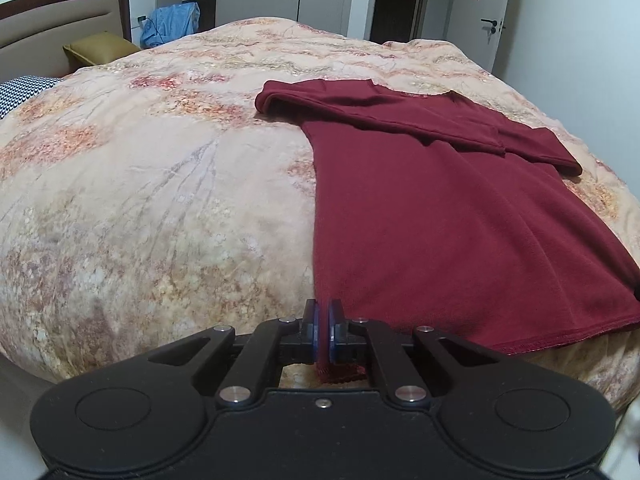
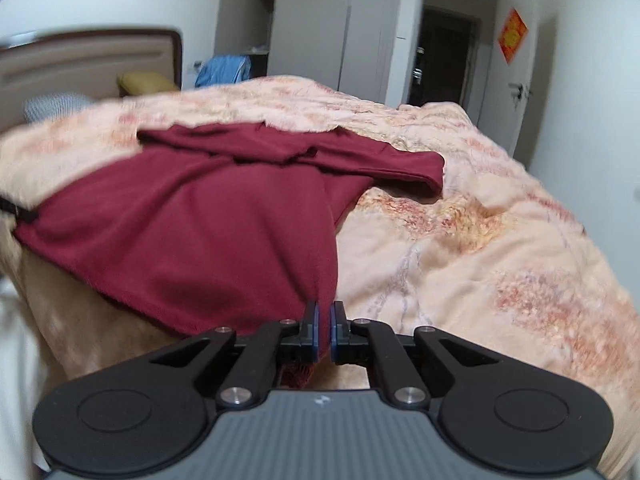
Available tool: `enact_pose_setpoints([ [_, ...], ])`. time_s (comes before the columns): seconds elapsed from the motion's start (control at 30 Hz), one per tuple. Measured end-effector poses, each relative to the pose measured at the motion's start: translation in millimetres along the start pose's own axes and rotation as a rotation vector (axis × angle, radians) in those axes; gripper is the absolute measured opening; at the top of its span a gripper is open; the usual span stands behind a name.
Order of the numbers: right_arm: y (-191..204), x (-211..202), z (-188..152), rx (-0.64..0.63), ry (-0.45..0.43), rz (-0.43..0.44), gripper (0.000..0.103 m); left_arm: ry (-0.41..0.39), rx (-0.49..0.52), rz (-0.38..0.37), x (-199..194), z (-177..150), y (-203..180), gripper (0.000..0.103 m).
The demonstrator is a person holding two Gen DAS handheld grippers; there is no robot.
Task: Fold small clothes
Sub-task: 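Grasp the hem with the left gripper while the right gripper grasps the hem beside it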
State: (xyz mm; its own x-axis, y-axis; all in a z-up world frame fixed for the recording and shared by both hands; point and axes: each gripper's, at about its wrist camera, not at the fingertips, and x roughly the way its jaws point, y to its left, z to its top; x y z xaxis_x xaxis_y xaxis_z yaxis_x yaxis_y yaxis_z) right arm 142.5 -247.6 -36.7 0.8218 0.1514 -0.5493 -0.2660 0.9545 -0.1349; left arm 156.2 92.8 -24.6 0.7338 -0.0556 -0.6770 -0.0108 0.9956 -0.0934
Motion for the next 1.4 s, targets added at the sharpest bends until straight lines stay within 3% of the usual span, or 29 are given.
enact_pose_setpoints([
  [0.1, -1.7, 3.0, -4.6, 0.000, 0.008, 0.002, 0.006, -0.002, -0.008, -0.013, -0.7, 0.4, 1.4, 0.005],
  [0.23, -2.6, 3.0, -4.7, -0.001, 0.004, 0.023, 0.012, -0.006, -0.002, -0.006, -3.7, -0.3, -0.5, 0.027],
  [0.3, -0.6, 1.1, -4.9, -0.020, -0.009, 0.027, 0.031, -0.007, -0.005, -0.011, -6.4, 0.5, -0.5, 0.037],
  [0.37, 4.5, -3.2, -4.7, -0.058, -0.039, 0.041, 0.054, -0.022, -0.013, -0.017, -11.2, 1.9, -0.7, 0.059],
  [0.47, 18.3, -11.0, -3.5, -0.147, -0.093, 0.075, 0.066, -0.064, 0.004, -0.006, -20.1, 3.7, -5.5, 0.079],
  [0.57, 42.0, -13.7, -4.6, -0.297, -0.137, 0.129, 0.071, -0.092, 0.053, -0.012, -26.0, 4.9, -15.9, 0.087],
  [0.7, 85.2, -6.4, -13.7, -0.553, -0.170, 0.197, 0.069, -0.111, 0.095, -0.034, -26.5, 5.3, -27.9, 0.096],
  [0.83, 122.2, 7.6, -25.8, -0.754, -0.194, 0.215, 0.050, -0.115, 0.129, -0.061, -25.3, 4.9, -34.7, 0.100],
  [0.9, 133.8, 13.8, -28.7, -0.805, -0.199, 0.215, 0.046, -0.129, 0.155, -0.078, -26.1, 3.1, -37.7, 0.101],
  [0.97, 140.2, 20.1, -28.6, -0.823, -0.199, 0.204, 0.036, -0.143, 0.193, -0.092, -26.8, 0.4, -41.2, 0.102],
  [1.07, 138.4, 24.2, -19.2, -0.765, -0.175, 0.236, 0.014, -0.171, 0.267, -0.115, -29.3, -6.3, -48.1, 0.102],
  [1.27, 93.9, 27.6, 39.8, -0.372, -0.053, 0.468, 0.011, -0.185, 0.444, -0.178, -24.2, -30.0, -80.9, 0.102],
  [1.4, 61.9, 41.2, 73.1, -0.154, 0.036, 0.590, 0.011, -0.213, 0.580, -0.136, -9.9, -43.5, -112.4, 0.100],
])
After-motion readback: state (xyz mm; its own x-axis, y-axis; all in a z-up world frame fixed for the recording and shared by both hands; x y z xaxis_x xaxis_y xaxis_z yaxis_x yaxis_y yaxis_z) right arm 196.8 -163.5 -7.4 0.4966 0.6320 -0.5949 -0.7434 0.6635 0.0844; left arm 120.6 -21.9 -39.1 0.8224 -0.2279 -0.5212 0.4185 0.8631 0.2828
